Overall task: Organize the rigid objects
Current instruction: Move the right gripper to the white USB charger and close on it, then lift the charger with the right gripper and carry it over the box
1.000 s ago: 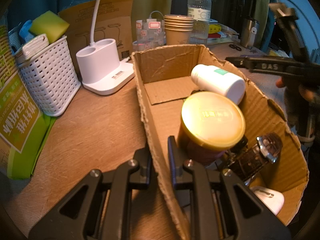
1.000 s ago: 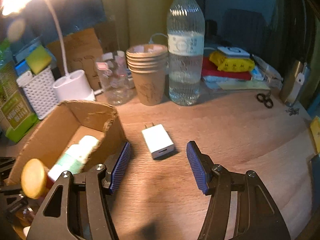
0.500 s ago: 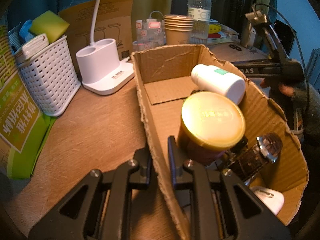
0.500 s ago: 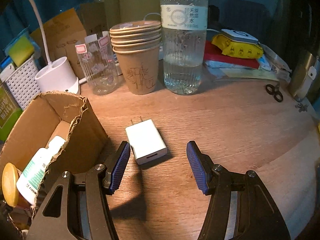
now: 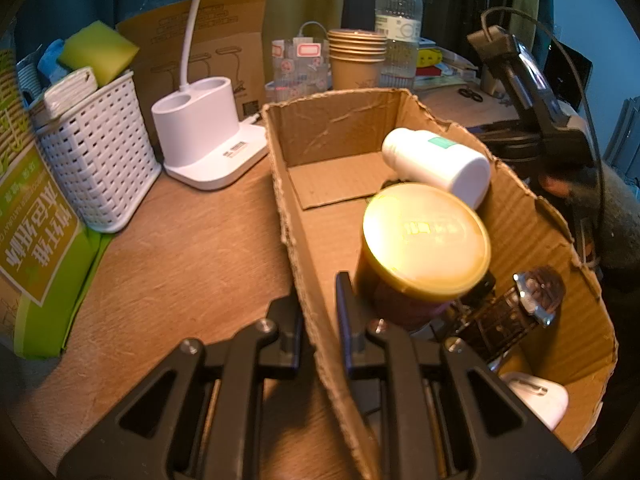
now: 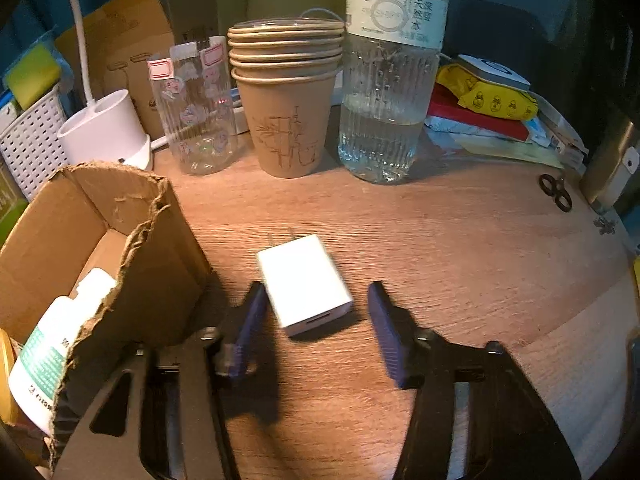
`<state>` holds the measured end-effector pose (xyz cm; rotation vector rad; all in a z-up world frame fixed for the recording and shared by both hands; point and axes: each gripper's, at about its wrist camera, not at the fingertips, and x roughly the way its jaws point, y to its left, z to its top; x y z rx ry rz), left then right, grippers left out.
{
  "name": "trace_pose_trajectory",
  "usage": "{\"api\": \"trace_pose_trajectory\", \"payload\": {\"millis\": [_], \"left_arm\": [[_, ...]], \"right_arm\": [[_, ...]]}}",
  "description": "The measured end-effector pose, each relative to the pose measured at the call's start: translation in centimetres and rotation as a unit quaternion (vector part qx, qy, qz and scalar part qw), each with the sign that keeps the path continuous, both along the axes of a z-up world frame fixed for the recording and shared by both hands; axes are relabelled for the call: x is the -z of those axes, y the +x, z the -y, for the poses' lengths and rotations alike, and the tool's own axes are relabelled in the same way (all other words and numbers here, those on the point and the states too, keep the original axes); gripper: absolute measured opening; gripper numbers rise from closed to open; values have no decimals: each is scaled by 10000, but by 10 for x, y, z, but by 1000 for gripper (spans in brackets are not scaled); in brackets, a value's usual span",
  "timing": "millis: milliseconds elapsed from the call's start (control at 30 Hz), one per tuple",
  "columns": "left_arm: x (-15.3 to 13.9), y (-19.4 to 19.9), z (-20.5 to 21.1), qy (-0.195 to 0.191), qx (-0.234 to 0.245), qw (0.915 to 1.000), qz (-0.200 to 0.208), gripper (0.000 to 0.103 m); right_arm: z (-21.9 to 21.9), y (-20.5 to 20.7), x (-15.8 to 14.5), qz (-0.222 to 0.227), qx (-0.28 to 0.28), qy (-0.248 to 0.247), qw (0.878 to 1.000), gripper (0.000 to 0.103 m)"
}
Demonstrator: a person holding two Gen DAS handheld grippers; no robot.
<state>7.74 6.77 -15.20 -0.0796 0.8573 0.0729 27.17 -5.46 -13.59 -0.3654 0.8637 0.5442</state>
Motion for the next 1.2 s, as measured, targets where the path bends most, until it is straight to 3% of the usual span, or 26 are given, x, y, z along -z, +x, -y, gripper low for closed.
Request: {"api": "trace_pose_trajectory", "payload": {"millis": [300,700,1200], "left_arm": [[0,0,0,0,1,10000,-1,15],[0,0,0,-1,1,10000,-2,15],[0,0,0,-2,2,10000,-3,15]], "right_arm": [[7,-6,-8,70,29,105,9999,42],[15,-22,-33,510,81,164,9985,40],[11,-62,-81,1058,-171,351,9936,40]]}}
